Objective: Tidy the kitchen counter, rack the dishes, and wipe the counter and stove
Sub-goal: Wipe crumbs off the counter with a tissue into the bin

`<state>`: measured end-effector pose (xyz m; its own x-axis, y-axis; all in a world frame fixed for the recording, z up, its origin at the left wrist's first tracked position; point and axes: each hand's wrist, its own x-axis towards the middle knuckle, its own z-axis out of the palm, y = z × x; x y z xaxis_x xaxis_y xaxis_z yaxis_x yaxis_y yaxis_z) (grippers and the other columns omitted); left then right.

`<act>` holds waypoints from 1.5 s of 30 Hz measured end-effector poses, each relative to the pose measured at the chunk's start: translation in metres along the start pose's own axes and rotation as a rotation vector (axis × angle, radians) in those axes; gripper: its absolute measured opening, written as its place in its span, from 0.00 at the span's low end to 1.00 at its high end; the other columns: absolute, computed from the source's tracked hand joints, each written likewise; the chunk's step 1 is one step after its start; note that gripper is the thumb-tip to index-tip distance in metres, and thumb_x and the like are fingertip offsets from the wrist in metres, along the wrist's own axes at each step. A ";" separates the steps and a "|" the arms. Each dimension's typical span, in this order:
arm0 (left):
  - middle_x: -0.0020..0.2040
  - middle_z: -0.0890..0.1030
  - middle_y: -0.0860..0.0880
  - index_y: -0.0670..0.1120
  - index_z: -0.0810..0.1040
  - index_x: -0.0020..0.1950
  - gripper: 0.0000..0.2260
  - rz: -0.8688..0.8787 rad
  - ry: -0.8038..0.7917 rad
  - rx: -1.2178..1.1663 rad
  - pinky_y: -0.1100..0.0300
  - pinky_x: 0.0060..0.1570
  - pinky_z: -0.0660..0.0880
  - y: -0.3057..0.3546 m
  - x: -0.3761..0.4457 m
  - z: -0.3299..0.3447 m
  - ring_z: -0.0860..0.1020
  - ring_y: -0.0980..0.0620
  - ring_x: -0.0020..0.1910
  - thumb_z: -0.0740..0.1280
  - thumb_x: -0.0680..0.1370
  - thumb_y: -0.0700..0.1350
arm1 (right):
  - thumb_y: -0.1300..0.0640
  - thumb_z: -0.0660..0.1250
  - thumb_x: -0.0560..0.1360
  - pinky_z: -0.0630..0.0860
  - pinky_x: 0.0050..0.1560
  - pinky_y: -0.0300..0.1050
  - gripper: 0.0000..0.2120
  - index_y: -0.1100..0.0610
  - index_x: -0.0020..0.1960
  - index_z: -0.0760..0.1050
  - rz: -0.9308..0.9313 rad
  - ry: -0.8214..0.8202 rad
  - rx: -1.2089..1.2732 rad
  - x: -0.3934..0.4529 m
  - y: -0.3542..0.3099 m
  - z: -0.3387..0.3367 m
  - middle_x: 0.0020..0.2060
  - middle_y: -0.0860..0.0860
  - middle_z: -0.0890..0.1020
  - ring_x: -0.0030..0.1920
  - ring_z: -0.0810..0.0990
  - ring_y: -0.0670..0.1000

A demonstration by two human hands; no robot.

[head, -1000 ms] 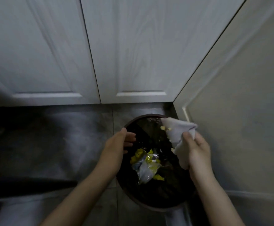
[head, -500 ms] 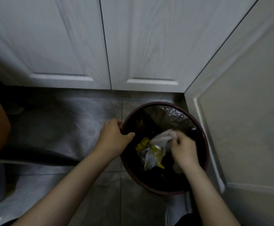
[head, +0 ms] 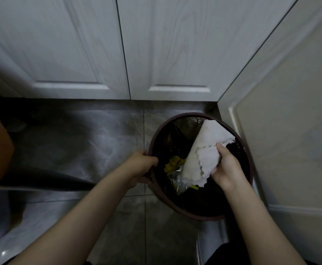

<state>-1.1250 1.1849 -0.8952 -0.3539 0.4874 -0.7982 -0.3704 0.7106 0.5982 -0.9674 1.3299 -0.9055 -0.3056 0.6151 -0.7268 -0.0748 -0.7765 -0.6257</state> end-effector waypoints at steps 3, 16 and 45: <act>0.45 0.78 0.42 0.39 0.73 0.58 0.12 0.042 -0.005 -0.112 0.52 0.34 0.81 -0.002 -0.003 0.000 0.79 0.47 0.38 0.62 0.75 0.34 | 0.52 0.56 0.81 0.76 0.50 0.50 0.20 0.62 0.68 0.70 0.047 -0.050 0.082 -0.011 -0.003 0.000 0.55 0.58 0.81 0.54 0.80 0.56; 0.51 0.80 0.49 0.52 0.76 0.51 0.10 0.162 0.186 -0.447 0.58 0.37 0.79 -0.020 -0.129 -0.030 0.80 0.47 0.50 0.64 0.78 0.37 | 0.49 0.52 0.80 0.71 0.59 0.52 0.21 0.60 0.65 0.72 0.119 -0.094 0.243 -0.156 -0.078 0.046 0.56 0.58 0.79 0.54 0.77 0.58; 0.44 0.82 0.42 0.38 0.72 0.48 0.04 0.457 -0.172 -0.319 0.58 0.33 0.80 0.218 -0.647 -0.056 0.82 0.49 0.41 0.66 0.76 0.34 | 0.55 0.55 0.79 0.71 0.61 0.55 0.16 0.61 0.60 0.74 -0.443 -0.031 0.701 -0.738 -0.292 0.127 0.54 0.59 0.82 0.54 0.80 0.58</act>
<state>-1.0245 0.9961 -0.2446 -0.4042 0.8032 -0.4377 -0.4625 0.2334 0.8554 -0.8404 1.0853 -0.1504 -0.1341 0.8879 -0.4401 -0.7656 -0.3747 -0.5228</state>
